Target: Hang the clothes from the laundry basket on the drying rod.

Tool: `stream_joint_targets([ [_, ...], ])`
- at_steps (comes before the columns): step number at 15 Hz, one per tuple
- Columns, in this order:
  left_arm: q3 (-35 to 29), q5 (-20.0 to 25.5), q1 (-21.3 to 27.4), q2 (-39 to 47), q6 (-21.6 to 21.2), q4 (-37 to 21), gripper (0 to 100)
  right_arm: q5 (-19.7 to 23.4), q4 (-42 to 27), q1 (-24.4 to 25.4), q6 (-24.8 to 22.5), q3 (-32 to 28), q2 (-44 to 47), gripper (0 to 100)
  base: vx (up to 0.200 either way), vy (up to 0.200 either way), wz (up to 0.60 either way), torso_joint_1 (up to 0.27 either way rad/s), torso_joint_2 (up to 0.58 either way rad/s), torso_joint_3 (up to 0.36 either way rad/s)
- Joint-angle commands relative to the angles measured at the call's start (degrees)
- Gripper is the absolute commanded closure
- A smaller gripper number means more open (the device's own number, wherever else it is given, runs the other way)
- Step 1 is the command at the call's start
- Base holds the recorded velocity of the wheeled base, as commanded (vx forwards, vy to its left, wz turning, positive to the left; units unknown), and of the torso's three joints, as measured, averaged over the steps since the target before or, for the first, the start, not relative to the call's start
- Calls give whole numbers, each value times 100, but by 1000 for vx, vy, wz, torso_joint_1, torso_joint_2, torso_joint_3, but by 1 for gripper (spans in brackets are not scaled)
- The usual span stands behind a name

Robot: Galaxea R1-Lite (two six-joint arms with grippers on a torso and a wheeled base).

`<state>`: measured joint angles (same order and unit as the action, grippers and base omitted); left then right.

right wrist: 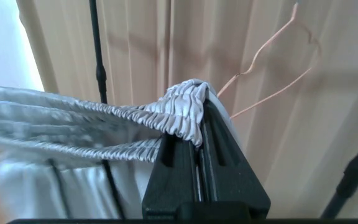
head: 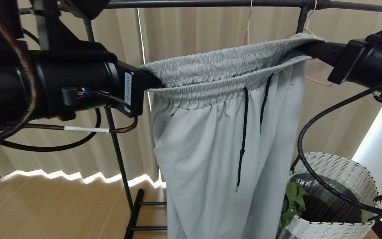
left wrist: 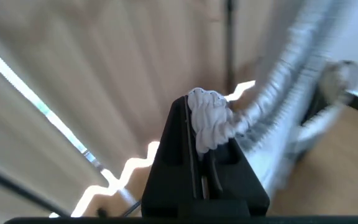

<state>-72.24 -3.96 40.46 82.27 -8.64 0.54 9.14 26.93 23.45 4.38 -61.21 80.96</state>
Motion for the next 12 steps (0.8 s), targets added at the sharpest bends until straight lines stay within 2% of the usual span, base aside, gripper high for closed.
stream_joint_targets([
  [1,272,124,111,-484,-32,-1,100,9,32,1,2,-154,315,100,0,0,0,0,0,0],
  [5,342,124,146,-563,-173,17,100,26,32,1,2,-234,333,100,0,0,0,0,0,0],
  [7,290,71,111,-475,-182,201,100,0,23,1,2,-198,254,100,0,0,0,0,0,0],
  [9,140,-711,32,-89,-269,588,100,-18,-83,1,-16,-163,60,100,0,0,0,0,0,0],
  [10,-18,-1458,67,245,-269,1027,100,-18,-126,1,-16,-146,-54,100,0,0,0,0,0,0],
  [12,-194,-1581,120,474,-278,1467,100,-18,-337,10,-16,-128,-291,100,0,0,0,0,0,0],
])
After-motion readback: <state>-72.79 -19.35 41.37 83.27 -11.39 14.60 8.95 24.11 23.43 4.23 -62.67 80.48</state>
